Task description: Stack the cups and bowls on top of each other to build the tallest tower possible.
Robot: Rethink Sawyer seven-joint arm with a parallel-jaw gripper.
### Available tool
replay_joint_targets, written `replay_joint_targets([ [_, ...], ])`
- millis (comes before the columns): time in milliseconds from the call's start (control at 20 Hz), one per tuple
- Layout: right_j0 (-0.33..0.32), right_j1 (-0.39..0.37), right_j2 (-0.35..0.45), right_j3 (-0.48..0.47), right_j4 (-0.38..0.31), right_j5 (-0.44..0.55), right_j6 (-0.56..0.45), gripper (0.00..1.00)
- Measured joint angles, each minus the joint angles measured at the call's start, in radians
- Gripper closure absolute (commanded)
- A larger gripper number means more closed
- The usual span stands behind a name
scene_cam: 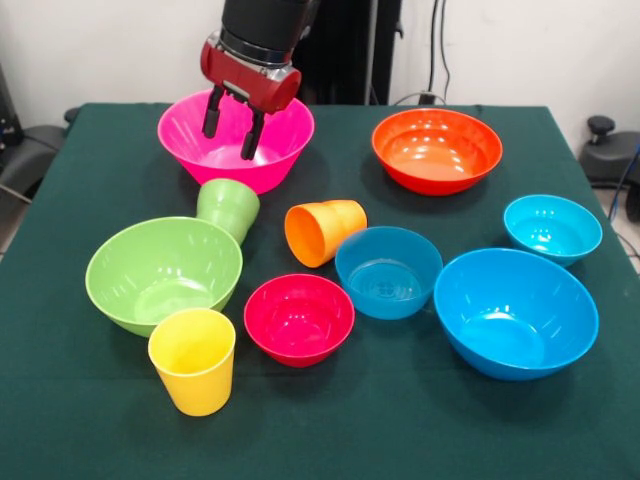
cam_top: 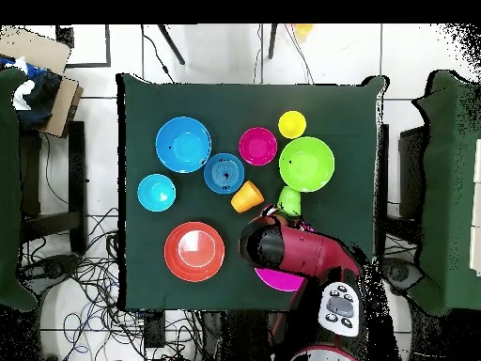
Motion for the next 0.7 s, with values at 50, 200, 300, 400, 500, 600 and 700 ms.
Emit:
replay_joint_targets([
  [50,0.0,0.0,0.0,0.0,0.0,0.0,0.0,0.0],
  [200,-0.003,0.0,0.003,0.0,0.0,0.0,0.0,0.0],
  [300,-0.006,0.0,0.005,0.0,0.0,0.0,0.0,0.0],
  [400,-0.013,0.0,0.007,0.0,0.0,0.0,0.0,0.0],
  [500,-0.018,0.0,0.01,0.001,0.0,0.0,0.0,0.0],
  [600,-0.022,0.0,0.012,0.002,0.0,0.0,0.0,0.0],
  [700,-0.026,0.0,0.016,0.002,0.0,0.0,0.0,0.0],
])
